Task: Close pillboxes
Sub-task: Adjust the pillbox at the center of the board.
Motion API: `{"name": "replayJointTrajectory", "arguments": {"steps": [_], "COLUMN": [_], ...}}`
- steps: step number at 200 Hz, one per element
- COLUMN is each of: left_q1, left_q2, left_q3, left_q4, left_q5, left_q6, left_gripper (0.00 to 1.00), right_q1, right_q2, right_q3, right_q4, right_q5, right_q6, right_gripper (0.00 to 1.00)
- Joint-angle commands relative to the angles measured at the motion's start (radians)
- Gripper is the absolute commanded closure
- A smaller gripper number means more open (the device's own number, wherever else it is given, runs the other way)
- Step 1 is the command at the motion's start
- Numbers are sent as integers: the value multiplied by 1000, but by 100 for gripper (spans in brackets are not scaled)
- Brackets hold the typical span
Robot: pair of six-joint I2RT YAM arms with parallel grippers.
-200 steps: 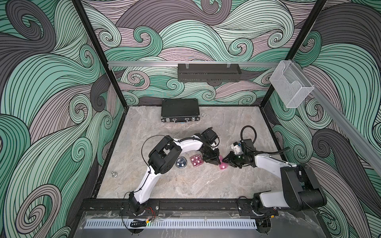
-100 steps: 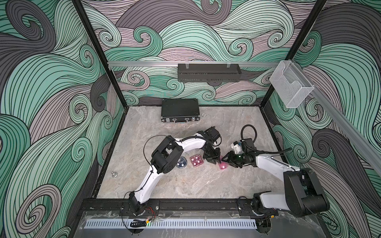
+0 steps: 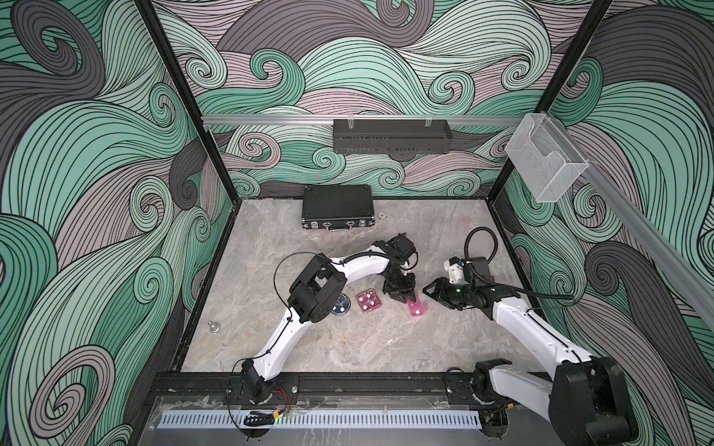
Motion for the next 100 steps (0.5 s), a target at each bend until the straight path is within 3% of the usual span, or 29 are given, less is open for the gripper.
{"name": "replayJointTrajectory", "arguments": {"steps": [1, 47, 100], "left_q1": [18, 21, 26], "left_q2": [50, 26, -99], "left_q3": [27, 50, -21], "left_q4": [-56, -76, -45], "left_q5": [-78, -68, -51], "left_q6": [21, 33, 35], "left_gripper": [69, 65, 62], "right_q1": [-24, -39, -32], "right_q2": [-51, -37, 48], "right_q3": [-30, -59, -78], "right_q4": [-64, -72, 16], "right_q5": [86, 48, -101], "right_q6": [16, 6, 1], "right_gripper": [63, 67, 68]}}
